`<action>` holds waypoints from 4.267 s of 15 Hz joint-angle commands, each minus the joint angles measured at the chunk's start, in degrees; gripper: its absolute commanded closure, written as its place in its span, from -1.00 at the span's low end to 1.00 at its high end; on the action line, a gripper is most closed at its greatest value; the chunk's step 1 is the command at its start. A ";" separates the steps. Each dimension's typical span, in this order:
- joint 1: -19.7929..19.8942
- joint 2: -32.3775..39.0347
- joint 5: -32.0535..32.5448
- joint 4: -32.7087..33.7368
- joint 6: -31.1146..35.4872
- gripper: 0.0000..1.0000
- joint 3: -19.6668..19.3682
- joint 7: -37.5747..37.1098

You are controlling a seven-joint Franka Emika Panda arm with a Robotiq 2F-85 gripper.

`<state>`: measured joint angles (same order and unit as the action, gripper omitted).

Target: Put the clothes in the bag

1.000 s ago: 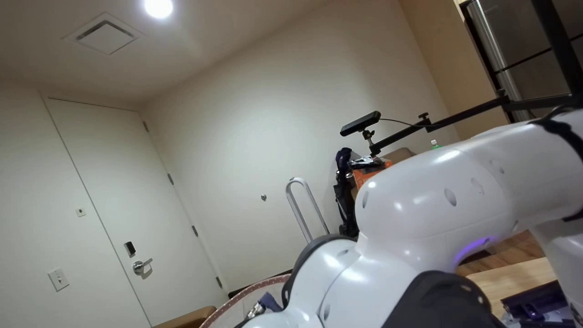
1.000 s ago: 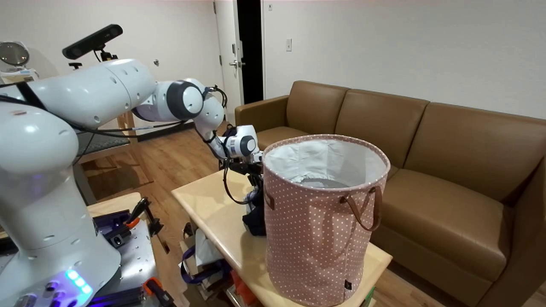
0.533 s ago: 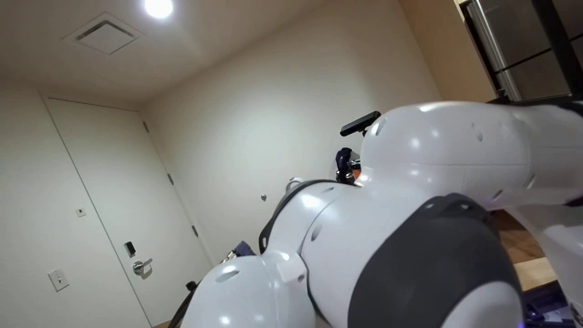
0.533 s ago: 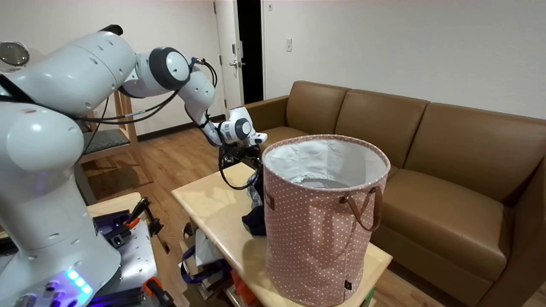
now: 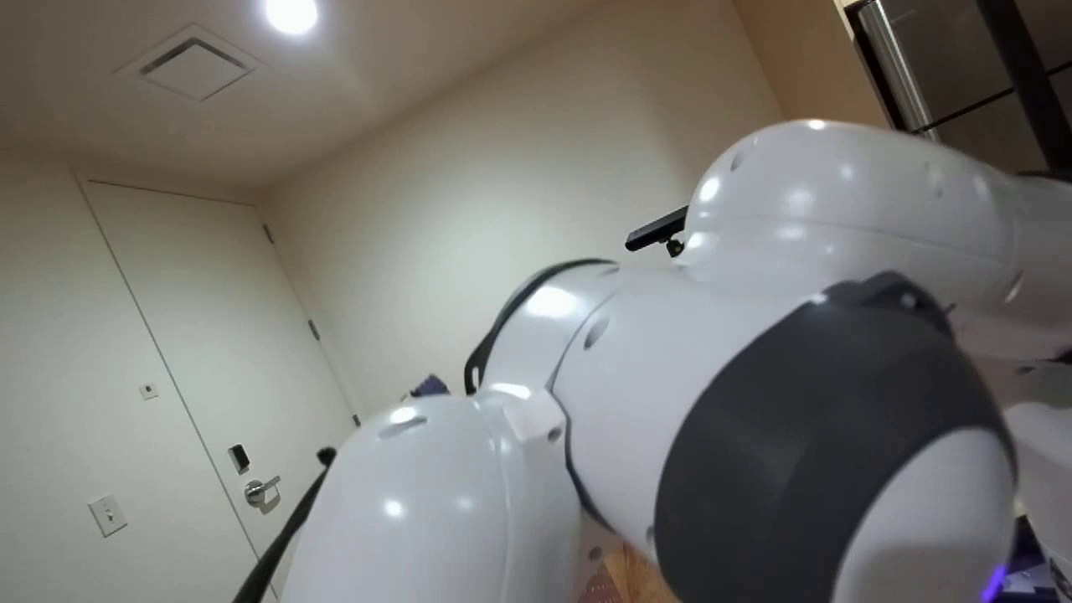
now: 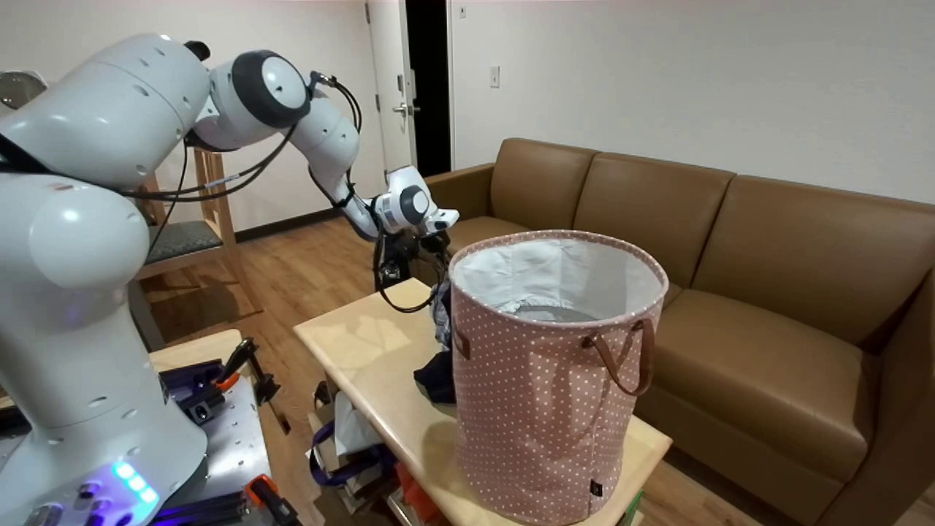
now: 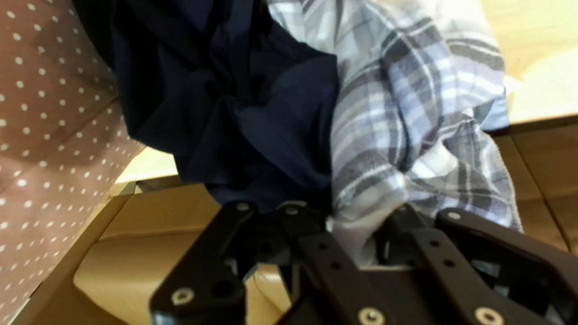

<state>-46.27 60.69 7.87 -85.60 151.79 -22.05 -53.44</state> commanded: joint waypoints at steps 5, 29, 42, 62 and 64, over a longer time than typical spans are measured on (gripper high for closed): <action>-11.68 -10.18 5.97 -12.70 6.66 0.86 -11.35 -18.43; -21.44 -33.93 19.73 -23.94 -5.64 0.87 -24.43 -19.03; -38.23 -70.08 41.74 -32.18 -27.20 0.88 -43.26 -53.47; 38.33 -87.86 25.77 -30.41 -30.21 0.87 20.42 -57.48; 45.19 -88.74 24.99 -31.79 -28.07 0.87 19.02 -58.38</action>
<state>-9.82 -26.55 35.18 -116.31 121.82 -2.63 -112.22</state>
